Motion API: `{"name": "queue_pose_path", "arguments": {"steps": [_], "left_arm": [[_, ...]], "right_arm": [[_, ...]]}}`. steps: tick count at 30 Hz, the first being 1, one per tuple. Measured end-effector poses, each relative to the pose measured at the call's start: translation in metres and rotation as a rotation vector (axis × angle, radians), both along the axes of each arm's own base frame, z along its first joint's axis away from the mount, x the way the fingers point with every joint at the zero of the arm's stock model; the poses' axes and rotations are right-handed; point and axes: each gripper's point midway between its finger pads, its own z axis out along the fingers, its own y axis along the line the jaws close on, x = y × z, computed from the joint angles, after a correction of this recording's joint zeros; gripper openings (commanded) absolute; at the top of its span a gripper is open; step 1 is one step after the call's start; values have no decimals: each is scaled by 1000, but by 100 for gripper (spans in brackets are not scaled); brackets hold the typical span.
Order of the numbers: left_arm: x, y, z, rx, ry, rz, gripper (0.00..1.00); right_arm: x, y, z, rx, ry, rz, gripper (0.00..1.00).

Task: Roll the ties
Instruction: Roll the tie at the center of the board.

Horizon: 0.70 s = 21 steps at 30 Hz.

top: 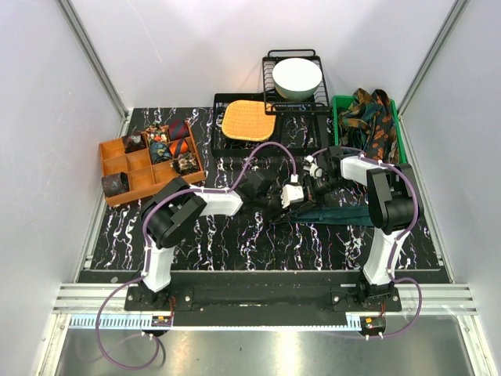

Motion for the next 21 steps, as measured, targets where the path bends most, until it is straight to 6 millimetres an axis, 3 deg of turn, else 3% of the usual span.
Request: {"name": "queue_pose_path", "arguments": {"steps": [5,21], "left_arm": [[2,8,1,-31,7,40,64],[-11,25,8,-79,110,115,69]], "right_arm": [[-1,-5,-7,-53,11,-9,0],[-1,-15,-26,-157,73,-10,0]]}}
